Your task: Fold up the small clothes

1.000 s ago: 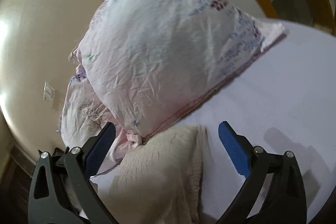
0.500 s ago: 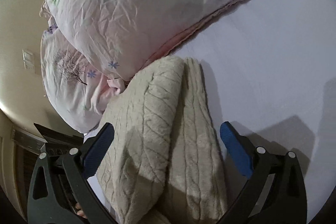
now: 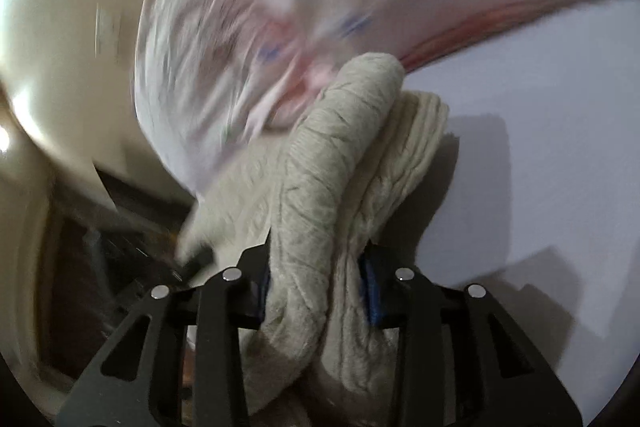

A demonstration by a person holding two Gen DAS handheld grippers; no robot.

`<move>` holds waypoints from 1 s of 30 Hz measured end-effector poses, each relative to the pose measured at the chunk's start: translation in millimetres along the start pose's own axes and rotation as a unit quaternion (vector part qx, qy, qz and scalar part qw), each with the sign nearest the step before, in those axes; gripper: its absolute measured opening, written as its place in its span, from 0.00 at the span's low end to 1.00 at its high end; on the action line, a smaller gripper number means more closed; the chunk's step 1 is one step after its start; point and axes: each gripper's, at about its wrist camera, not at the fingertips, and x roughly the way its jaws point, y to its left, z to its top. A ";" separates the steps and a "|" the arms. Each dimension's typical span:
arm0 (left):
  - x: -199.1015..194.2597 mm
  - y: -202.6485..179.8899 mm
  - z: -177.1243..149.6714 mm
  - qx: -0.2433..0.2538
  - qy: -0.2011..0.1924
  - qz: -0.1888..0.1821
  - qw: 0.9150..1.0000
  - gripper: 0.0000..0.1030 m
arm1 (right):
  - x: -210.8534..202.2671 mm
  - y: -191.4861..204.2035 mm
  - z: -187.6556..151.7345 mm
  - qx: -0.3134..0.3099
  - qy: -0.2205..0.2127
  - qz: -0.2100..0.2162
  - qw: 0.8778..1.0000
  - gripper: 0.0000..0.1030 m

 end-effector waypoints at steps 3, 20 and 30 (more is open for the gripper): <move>-12.3 25.3 0.9 0.008 -0.003 0.080 0.997 0.48 | 23.3 19.7 1.9 -0.040 0.007 -0.097 0.994 0.58; -50.4 -28.9 -70.8 0.094 -0.059 0.196 0.974 0.99 | -2.5 18.5 19.9 -0.013 -0.083 -0.218 0.972 0.31; -14.6 -33.3 -99.0 0.109 0.017 0.243 0.964 0.99 | -91.2 70.7 -110.6 -0.141 -0.182 -0.347 0.909 0.98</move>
